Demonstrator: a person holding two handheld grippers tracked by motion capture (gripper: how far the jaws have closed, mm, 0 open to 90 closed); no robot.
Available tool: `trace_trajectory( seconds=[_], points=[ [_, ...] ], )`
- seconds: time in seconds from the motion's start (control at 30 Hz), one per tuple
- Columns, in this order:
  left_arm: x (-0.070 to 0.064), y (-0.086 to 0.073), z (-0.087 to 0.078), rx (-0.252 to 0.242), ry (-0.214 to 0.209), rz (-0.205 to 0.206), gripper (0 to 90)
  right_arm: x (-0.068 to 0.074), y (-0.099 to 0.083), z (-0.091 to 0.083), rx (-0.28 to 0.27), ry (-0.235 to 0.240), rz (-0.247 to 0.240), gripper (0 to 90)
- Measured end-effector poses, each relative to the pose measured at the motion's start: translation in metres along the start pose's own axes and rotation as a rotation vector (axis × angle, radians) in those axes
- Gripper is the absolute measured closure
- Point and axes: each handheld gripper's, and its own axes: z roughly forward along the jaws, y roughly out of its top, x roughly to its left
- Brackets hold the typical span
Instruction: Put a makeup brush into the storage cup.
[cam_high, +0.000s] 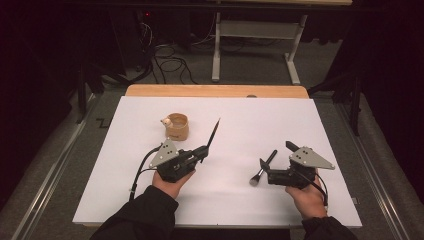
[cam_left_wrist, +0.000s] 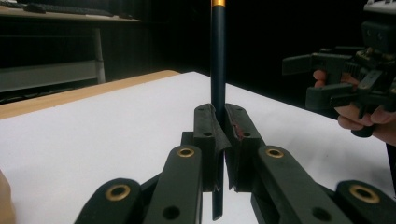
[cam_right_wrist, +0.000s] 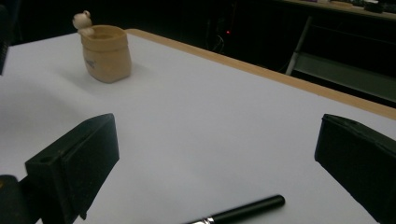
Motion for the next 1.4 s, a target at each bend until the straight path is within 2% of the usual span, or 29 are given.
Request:
trace_trajectory(
  seconds=[0.13,0.3,0.53,0.8,0.97,1.13,1.23,1.4],
  points=[
    [0.001,0.000,-0.002,-0.008,0.009,0.003,84.2,0.007,0.015,0.009,0.008,0.046,-0.013,0.6],
    [0.004,-0.001,-0.002,-0.009,0.016,-0.003,84.2,0.013,0.027,0.022,0.003,0.071,-0.017,0.6],
    [0.004,-0.003,-0.002,-0.012,0.018,-0.002,84.2,0.023,0.038,0.034,-0.030,0.119,0.017,1.8],
    [0.002,-0.006,-0.001,-0.005,0.016,0.002,84.2,0.038,0.035,0.043,-0.014,0.151,-0.002,2.7],
    [0.000,-0.010,0.003,0.007,0.014,-0.007,84.2,0.037,0.027,0.039,-0.030,0.185,0.035,5.1],
    [-0.007,-0.012,0.005,0.013,0.000,0.004,84.2,0.036,0.023,0.035,-0.054,0.227,0.077,10.5],
    [-0.010,-0.013,0.007,0.016,-0.008,0.009,84.2,0.038,0.022,0.032,-0.075,0.256,0.099,15.3],
    [-0.015,-0.015,0.009,0.015,-0.026,0.014,84.1,0.045,0.024,0.030,-0.102,0.290,0.112,16.6]
  ],
)
